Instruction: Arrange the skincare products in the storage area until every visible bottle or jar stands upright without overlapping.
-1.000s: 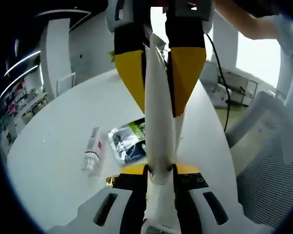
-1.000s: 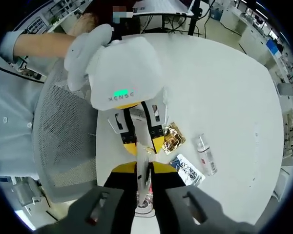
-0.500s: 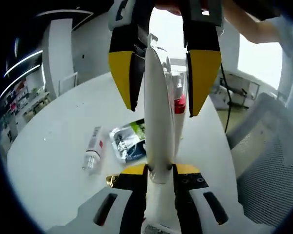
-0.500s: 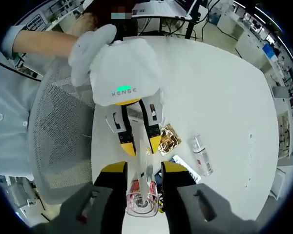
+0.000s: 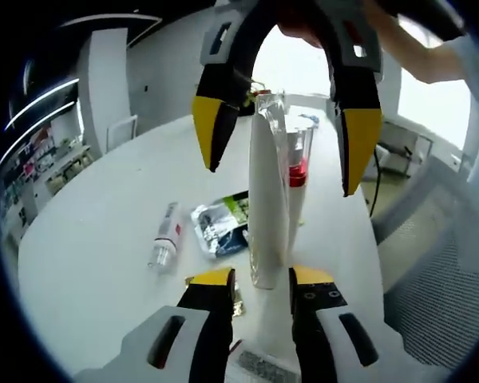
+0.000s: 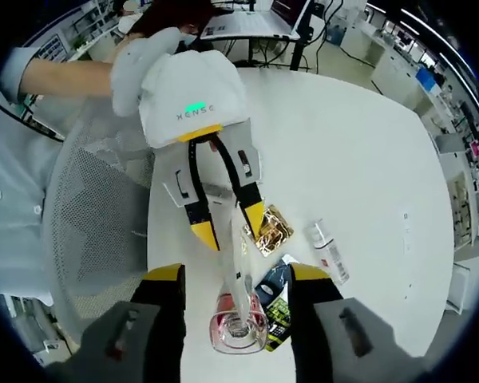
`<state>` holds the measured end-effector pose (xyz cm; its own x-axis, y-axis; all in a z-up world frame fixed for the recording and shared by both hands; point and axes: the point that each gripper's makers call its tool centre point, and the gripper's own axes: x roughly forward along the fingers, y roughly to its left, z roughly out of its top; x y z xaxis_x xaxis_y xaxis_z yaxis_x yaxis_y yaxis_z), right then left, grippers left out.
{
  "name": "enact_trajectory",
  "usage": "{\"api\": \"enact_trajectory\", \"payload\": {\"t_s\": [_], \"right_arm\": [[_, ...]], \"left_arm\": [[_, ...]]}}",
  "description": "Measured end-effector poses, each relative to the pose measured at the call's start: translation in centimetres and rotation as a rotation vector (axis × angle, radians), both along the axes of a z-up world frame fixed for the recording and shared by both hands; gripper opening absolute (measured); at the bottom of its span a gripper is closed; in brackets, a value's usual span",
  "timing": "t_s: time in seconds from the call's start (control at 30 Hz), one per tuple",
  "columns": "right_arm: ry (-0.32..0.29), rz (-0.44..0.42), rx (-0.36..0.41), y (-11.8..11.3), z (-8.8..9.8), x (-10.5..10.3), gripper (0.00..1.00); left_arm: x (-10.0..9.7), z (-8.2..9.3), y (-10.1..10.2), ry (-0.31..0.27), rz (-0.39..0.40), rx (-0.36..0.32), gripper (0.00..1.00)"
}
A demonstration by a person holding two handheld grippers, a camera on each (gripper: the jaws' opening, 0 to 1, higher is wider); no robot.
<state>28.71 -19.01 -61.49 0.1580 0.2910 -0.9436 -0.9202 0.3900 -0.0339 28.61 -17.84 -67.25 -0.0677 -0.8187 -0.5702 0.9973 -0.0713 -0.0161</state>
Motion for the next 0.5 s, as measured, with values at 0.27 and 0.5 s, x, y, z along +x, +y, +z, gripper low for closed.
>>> {"api": "enact_trajectory", "payload": {"t_s": [0.27, 0.5], "right_arm": [[-0.024, -0.049, 0.019, -0.4, 0.4, -1.5, 0.67], [-0.092, -0.099, 0.038, -1.2, 1.1, -1.4, 0.76]], "left_arm": [[-0.4, 0.9, 1.3, -0.025, 0.019, 0.009, 0.32], [0.0, 2.5, 2.2, -0.052, 0.052, -0.020, 0.45]]}}
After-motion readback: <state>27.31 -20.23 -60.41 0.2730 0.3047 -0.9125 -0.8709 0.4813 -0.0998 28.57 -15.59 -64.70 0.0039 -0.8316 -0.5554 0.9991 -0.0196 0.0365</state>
